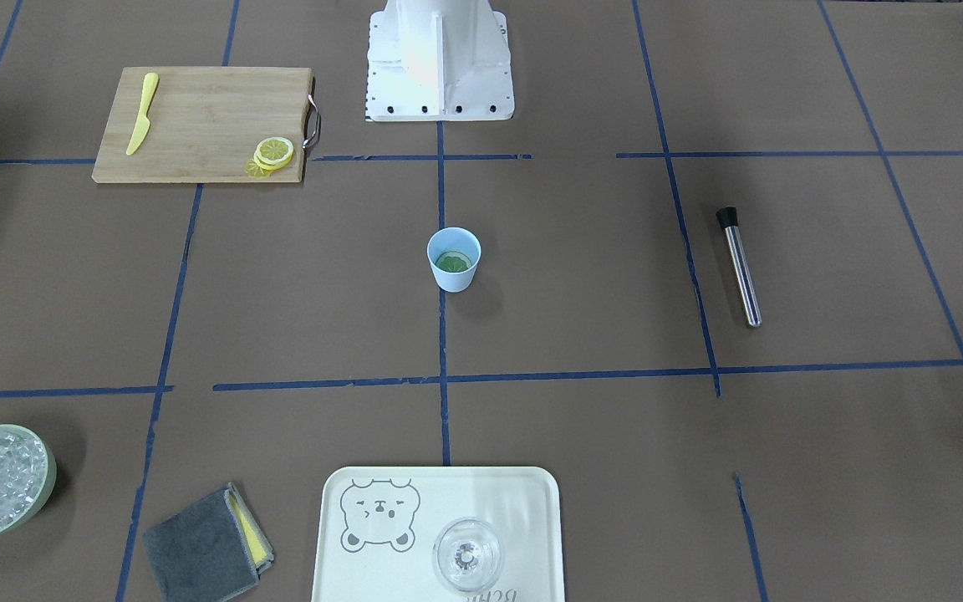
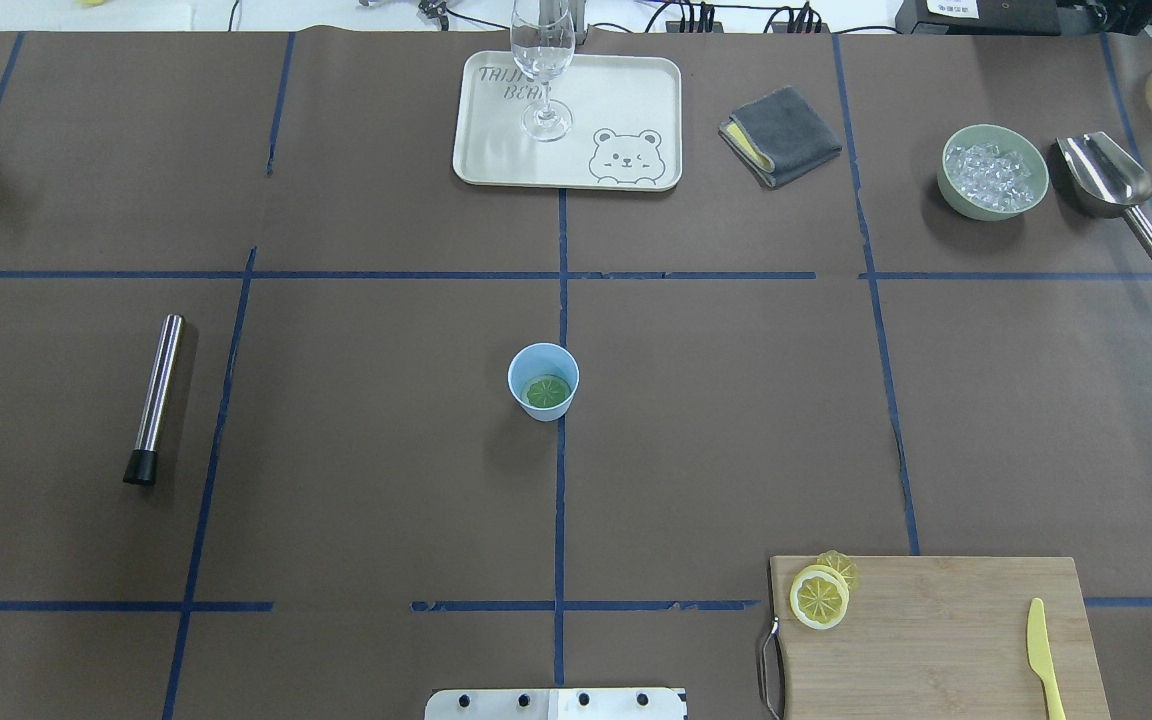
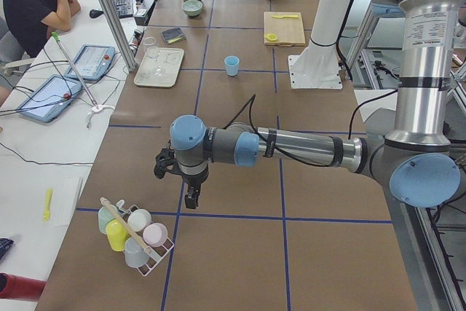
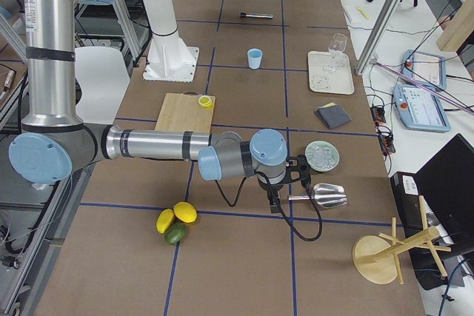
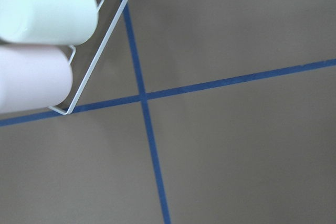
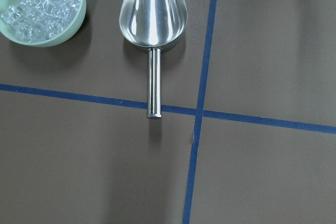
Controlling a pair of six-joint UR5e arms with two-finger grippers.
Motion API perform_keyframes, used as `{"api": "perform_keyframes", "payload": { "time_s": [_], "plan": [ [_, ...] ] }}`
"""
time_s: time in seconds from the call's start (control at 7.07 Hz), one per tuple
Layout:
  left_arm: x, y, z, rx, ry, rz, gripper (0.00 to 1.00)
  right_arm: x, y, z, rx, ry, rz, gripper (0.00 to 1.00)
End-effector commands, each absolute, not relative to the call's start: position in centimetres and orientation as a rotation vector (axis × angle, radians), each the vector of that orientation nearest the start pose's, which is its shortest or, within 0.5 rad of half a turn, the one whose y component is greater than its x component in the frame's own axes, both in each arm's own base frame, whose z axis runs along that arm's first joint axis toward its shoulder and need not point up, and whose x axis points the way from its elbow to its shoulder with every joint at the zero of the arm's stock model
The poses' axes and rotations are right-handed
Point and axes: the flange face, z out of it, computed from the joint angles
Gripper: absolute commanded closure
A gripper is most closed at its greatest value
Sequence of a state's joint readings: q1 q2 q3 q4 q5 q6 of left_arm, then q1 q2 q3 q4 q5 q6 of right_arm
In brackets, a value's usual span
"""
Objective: Squeeze lemon into cup
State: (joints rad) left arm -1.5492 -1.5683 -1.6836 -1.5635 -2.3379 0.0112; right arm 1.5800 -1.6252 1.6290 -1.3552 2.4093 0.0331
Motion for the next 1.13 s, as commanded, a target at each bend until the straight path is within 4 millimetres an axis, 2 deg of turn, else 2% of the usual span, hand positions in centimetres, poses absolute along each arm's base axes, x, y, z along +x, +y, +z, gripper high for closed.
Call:
{"api": "perform_keyframes", "payload": {
  "time_s": [0.0,0.99],
  "plan": [
    [-6.26,-49.64,60.70,0.080,0.768,0.012,0.00,6.38,-47.96,62.74,0.200,-0.835,-0.053,0.00],
    [-6.18,-49.51,61.33,0.047,0.771,-0.050,0.00,6.37,-47.89,62.72,0.200,-0.836,-0.054,0.00]
  ]
}}
